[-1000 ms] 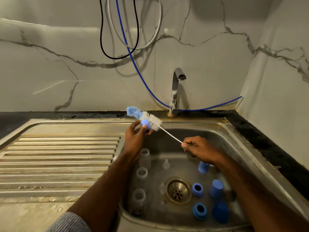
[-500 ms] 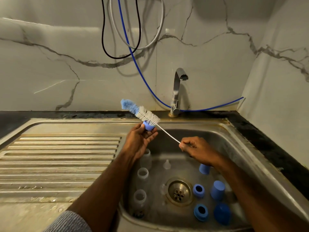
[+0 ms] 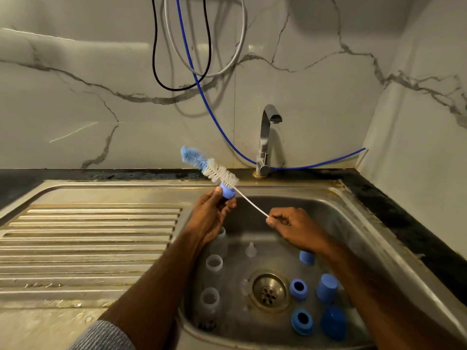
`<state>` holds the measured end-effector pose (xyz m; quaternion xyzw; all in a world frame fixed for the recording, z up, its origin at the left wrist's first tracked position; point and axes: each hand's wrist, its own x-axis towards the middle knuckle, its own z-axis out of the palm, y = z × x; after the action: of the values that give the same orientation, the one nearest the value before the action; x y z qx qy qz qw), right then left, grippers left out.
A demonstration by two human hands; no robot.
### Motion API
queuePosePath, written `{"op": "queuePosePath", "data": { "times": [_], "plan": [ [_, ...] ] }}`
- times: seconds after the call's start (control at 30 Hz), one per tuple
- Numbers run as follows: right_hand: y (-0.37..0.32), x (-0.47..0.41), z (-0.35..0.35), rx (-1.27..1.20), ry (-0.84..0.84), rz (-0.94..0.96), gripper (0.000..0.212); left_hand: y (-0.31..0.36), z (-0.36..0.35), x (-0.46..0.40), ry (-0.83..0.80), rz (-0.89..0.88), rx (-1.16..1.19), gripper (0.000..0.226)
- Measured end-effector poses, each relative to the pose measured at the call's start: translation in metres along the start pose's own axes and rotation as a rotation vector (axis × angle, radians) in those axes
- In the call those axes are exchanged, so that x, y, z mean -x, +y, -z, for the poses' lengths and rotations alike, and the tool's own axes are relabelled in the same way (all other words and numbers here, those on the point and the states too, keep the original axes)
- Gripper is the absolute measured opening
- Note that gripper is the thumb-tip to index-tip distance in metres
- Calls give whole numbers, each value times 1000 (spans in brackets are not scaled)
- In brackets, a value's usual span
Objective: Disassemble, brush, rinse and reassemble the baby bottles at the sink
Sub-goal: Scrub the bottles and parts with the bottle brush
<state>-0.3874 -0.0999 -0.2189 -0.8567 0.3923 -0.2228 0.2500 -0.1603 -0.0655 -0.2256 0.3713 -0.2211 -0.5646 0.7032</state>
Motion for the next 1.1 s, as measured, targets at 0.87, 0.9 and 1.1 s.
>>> {"op": "queuePosePath", "data": {
  "times": [0.87,0.9,1.1],
  "plan": [
    [5,-5,-5,65,73,-38,29,1,-1,-1,55,-102,-1,28],
    [7,-4,-1,57,50,-50,28,4,0,-2,62,-98,56,28],
    [6,2,3,-32,-26,2,28,3,3,-4,7,-99,14,27]
  ]
}}
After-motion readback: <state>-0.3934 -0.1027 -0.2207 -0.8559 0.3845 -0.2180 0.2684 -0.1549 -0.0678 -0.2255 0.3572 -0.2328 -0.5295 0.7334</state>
